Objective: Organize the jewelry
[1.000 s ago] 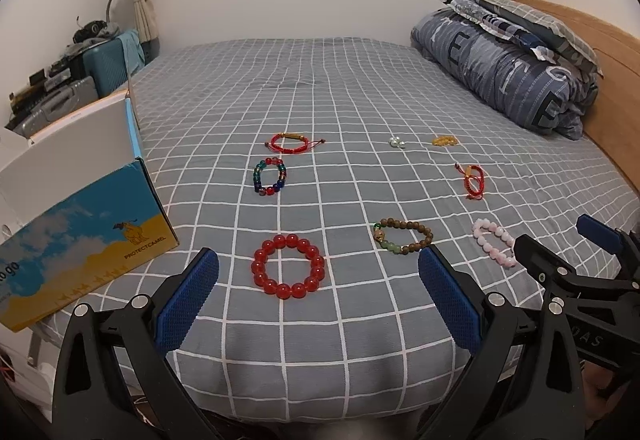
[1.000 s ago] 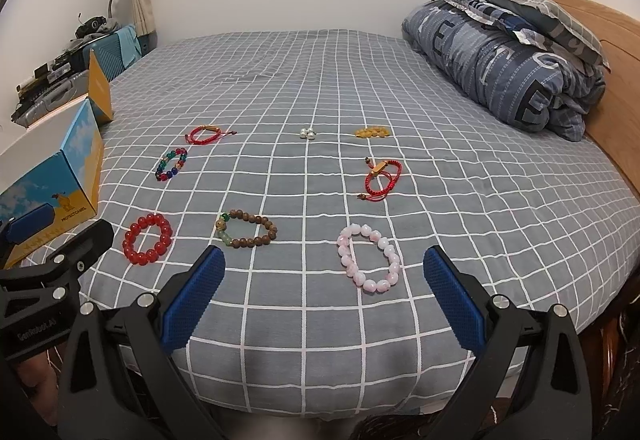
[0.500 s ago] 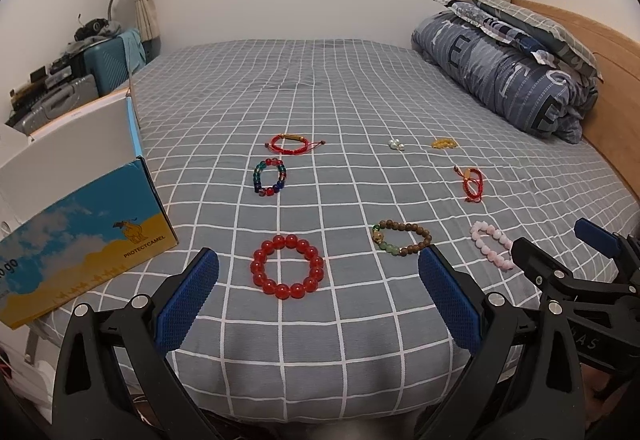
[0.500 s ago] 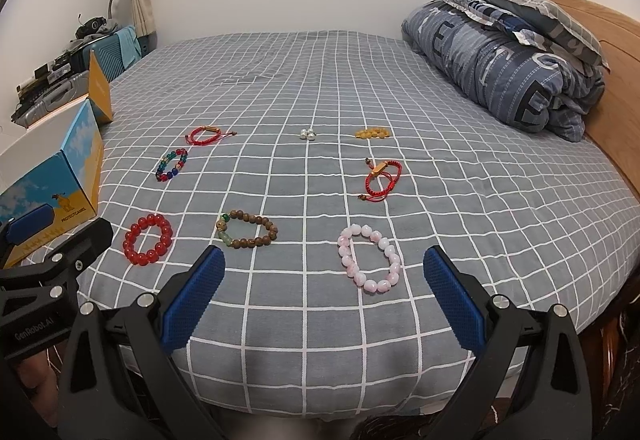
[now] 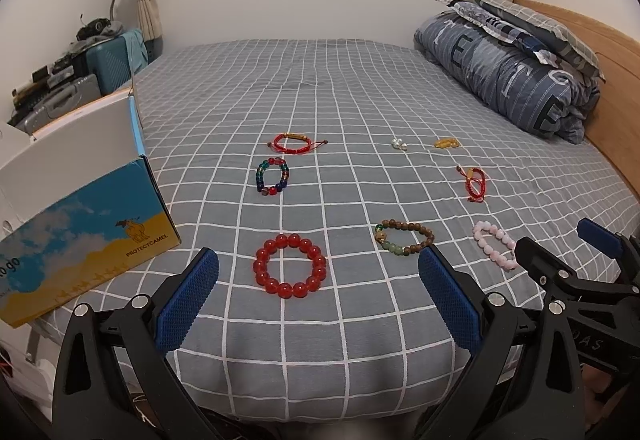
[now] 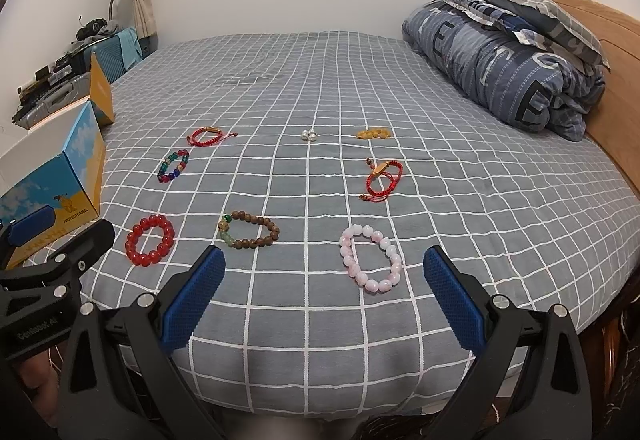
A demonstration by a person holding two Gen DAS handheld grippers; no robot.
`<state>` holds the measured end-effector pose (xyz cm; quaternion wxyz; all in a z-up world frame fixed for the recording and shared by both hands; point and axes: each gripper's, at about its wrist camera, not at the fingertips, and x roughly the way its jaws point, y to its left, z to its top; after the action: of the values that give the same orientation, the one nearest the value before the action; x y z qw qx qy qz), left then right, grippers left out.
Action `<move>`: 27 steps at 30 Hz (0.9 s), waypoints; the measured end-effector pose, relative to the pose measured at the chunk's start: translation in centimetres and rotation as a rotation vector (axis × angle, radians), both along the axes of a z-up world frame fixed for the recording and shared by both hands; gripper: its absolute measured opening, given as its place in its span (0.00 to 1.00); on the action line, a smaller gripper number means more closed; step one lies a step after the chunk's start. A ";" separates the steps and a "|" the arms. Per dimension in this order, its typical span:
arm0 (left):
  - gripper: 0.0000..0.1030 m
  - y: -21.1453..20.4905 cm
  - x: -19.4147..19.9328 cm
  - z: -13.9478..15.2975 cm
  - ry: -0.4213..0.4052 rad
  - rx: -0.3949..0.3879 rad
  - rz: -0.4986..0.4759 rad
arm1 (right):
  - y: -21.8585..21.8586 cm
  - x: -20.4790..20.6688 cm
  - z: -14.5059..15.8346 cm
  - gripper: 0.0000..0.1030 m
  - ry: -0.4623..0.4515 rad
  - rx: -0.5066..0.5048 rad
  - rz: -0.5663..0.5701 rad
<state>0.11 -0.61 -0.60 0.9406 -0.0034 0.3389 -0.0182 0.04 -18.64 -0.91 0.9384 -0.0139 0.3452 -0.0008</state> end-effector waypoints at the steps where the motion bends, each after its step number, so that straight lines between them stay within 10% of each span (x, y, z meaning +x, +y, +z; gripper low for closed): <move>1: 0.95 0.0 0.0 0.0 0.000 0.001 0.000 | 0.1 0.0 0.0 0.93 -0.002 0.000 -0.001; 27: 0.95 -0.2 0.0 -0.2 0.005 0.009 -0.005 | -0.6 0.0 0.4 0.93 -0.009 -0.002 -0.007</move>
<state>0.14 -0.83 -0.81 0.9398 0.0016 0.3412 -0.0188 0.04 -19.26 -0.54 0.9400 -0.0138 0.3410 -0.0046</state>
